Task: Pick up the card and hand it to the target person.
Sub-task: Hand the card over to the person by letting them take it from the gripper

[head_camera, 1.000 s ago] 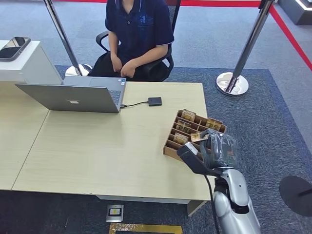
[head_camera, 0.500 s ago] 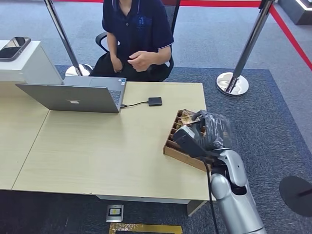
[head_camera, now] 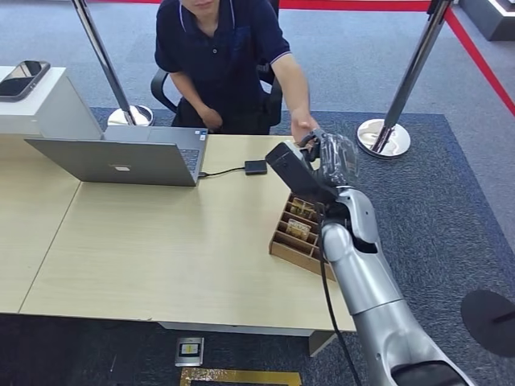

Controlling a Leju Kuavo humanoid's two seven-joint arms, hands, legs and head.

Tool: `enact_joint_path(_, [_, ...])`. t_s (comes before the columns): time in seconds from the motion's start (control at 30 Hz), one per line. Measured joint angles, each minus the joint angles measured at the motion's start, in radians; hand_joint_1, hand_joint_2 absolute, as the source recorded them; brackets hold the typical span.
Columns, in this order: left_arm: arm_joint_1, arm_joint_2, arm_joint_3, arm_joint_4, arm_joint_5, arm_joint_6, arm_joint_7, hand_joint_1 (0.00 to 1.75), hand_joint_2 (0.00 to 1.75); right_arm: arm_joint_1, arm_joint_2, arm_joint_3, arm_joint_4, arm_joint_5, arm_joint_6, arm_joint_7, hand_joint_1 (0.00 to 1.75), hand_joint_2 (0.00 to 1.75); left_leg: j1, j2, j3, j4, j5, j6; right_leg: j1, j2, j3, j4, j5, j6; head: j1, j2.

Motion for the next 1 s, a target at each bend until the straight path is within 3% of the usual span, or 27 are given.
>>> enact_joint_path(0.47, [0.0, 0.0, -0.005, 0.0, -0.014, -0.012, -0.001, 0.0, 0.0, -0.052, 0.02, -0.004, 0.203, 0.051, -0.059, 0.031, 1.24, 1.75, 0.0, 0.0, 0.0, 0.0, 0.0, 0.0, 0.0, 0.0, 0.0, 0.0, 0.0, 0.0, 0.0, 0.0])
enact_joint_path(0.6, [-0.001, 0.0, -0.007, 0.0, -0.016, -0.013, 0.0, 0.0, 0.0, -0.052, 0.02, -0.005, 0.223, 0.054, -0.063, 0.034, 0.07, 1.75, 0.0, 0.0, 0.0, 0.0, 0.0, 0.0, 0.0, 0.0, 0.0, 0.0, 0.0, 0.0, 0.0, 0.0])
enact_joint_path(0.67, [-0.001, 0.0, -0.008, 0.0, -0.017, -0.013, 0.001, 0.0, 0.0, -0.052, 0.019, -0.006, 0.23, 0.058, -0.066, 0.036, 0.0, 1.75, 0.0, 0.0, 0.0, 0.0, 0.0, 0.0, 0.0, 0.0, 0.0, 0.0, 0.0, 0.0, 0.0, 0.0])
enact_joint_path(0.8, [0.0, 0.0, -0.011, 0.0, -0.021, -0.014, 0.001, 0.0, 0.0, -0.047, 0.019, -0.006, 0.24, 0.071, -0.083, 0.038, 0.0, 0.0, 0.0, 0.0, 0.0, 0.0, 0.0, 0.0, 0.0, 0.0, 0.0, 0.0, 0.0, 0.0, 0.0, 0.0])
enact_joint_path(1.0, [0.0, 0.001, -0.014, 0.0, -0.018, -0.014, 0.009, 0.0, 0.0, -0.028, 0.017, -0.006, 0.238, 0.097, -0.135, 0.035, 0.0, 0.0, 0.0, 0.0, 0.0, 0.0, 0.0, 0.0, 0.0, 0.0, 0.0, 0.0, 0.0, 0.0, 0.0, 0.0])
